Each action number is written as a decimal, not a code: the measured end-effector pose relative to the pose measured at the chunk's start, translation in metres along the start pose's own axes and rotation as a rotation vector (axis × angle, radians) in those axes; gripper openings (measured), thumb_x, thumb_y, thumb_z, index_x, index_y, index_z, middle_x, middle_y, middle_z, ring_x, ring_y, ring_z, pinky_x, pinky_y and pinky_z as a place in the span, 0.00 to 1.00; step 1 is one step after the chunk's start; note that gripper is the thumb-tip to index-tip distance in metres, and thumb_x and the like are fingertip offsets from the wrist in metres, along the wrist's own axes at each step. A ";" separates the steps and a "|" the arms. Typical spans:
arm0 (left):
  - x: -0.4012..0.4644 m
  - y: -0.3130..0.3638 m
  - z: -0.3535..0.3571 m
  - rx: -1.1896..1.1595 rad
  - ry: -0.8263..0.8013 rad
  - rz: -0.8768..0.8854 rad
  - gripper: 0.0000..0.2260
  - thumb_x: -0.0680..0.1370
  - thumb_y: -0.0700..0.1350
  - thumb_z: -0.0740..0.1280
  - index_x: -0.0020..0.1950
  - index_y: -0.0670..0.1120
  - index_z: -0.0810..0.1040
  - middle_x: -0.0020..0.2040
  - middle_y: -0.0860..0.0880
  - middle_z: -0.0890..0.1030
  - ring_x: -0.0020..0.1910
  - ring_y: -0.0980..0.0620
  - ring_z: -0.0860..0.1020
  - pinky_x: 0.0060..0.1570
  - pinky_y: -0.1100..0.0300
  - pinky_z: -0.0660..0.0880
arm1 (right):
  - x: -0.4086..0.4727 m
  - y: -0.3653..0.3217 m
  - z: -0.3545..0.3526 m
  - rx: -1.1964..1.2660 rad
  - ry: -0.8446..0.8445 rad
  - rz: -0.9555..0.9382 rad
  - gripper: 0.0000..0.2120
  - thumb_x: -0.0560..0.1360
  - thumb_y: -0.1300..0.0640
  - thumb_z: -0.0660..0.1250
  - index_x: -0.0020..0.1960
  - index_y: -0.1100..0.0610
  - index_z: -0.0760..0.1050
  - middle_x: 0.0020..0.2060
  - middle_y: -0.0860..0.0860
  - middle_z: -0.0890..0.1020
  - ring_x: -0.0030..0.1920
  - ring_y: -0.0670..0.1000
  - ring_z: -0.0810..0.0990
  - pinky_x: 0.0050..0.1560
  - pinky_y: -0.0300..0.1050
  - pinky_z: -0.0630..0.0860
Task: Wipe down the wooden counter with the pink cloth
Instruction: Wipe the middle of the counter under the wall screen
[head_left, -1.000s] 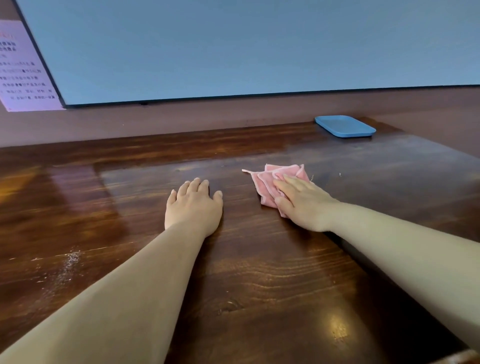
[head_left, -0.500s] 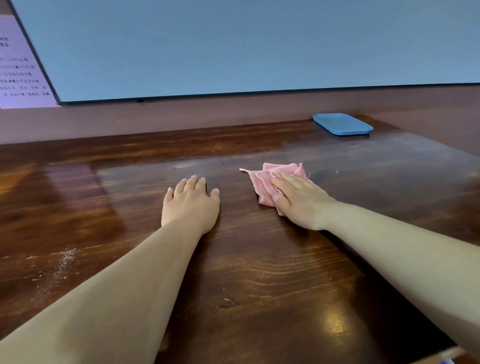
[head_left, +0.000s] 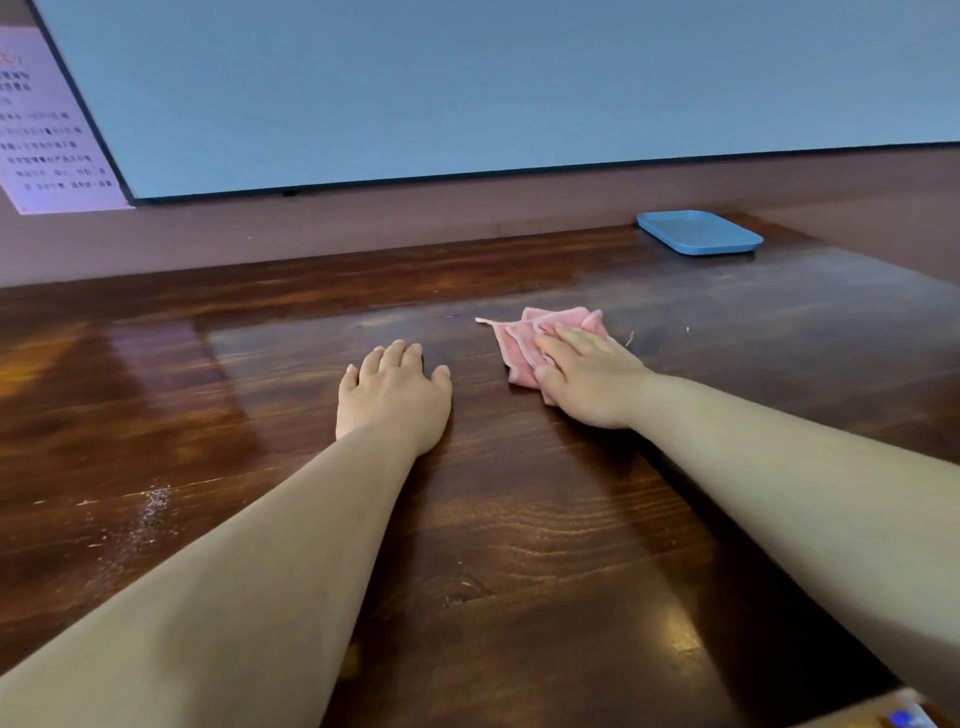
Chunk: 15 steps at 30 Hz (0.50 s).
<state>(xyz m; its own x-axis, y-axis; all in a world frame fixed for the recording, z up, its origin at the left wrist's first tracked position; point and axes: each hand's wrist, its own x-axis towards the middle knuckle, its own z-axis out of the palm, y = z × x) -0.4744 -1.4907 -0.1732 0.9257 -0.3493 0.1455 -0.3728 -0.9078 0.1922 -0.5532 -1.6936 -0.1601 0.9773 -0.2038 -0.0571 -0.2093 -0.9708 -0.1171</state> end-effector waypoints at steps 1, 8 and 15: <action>-0.001 0.000 -0.001 -0.002 -0.002 -0.002 0.27 0.82 0.59 0.46 0.79 0.50 0.56 0.79 0.52 0.54 0.78 0.51 0.50 0.75 0.50 0.46 | 0.004 -0.004 -0.003 0.000 0.006 0.022 0.28 0.84 0.46 0.44 0.83 0.51 0.47 0.82 0.47 0.48 0.81 0.47 0.44 0.80 0.50 0.43; 0.001 -0.002 0.002 0.005 0.012 -0.013 0.27 0.81 0.59 0.47 0.78 0.50 0.56 0.79 0.52 0.55 0.78 0.51 0.51 0.75 0.49 0.47 | -0.040 -0.012 0.006 0.021 -0.036 -0.113 0.28 0.84 0.44 0.46 0.83 0.50 0.47 0.82 0.47 0.46 0.81 0.47 0.43 0.80 0.49 0.42; 0.002 -0.002 0.004 -0.003 0.044 -0.012 0.27 0.81 0.59 0.48 0.77 0.51 0.59 0.78 0.53 0.57 0.77 0.52 0.52 0.75 0.49 0.49 | -0.013 -0.043 -0.017 -0.009 0.163 -0.064 0.18 0.82 0.43 0.45 0.48 0.45 0.72 0.52 0.45 0.76 0.57 0.49 0.72 0.59 0.51 0.65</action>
<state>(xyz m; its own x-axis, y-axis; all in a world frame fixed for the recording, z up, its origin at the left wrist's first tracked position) -0.4714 -1.4904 -0.1769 0.9263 -0.3277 0.1858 -0.3618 -0.9112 0.1970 -0.5566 -1.6515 -0.1378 0.9810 -0.1587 0.1116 -0.1469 -0.9834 -0.1067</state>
